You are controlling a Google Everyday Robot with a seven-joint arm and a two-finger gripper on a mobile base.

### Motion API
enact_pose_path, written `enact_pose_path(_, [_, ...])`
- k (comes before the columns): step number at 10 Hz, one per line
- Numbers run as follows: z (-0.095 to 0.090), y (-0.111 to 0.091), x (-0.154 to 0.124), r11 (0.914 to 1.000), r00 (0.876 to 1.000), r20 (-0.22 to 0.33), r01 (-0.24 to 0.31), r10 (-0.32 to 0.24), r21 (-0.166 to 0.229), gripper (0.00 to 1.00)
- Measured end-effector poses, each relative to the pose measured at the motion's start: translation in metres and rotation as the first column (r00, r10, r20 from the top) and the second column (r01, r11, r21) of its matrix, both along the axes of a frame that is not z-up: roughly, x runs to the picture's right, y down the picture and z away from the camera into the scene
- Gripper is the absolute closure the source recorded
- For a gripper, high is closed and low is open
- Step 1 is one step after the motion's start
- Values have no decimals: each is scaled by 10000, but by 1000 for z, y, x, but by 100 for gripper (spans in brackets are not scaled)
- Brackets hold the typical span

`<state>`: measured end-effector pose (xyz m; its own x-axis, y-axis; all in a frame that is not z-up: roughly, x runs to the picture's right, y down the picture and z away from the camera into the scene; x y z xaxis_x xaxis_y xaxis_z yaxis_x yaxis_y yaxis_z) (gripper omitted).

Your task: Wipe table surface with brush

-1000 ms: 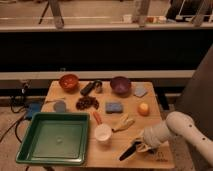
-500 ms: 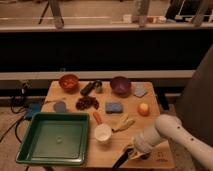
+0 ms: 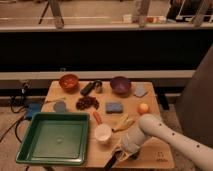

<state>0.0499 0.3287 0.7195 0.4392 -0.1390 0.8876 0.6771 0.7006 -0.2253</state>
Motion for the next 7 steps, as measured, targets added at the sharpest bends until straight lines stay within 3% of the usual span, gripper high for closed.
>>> enact_pose_path(3, [18, -28, -10, 9975, 9993, 332, 137, -160, 696, 100])
enact_pose_path(7, [44, -73, -5, 9852, 9991, 400, 67, -138, 1712, 100])
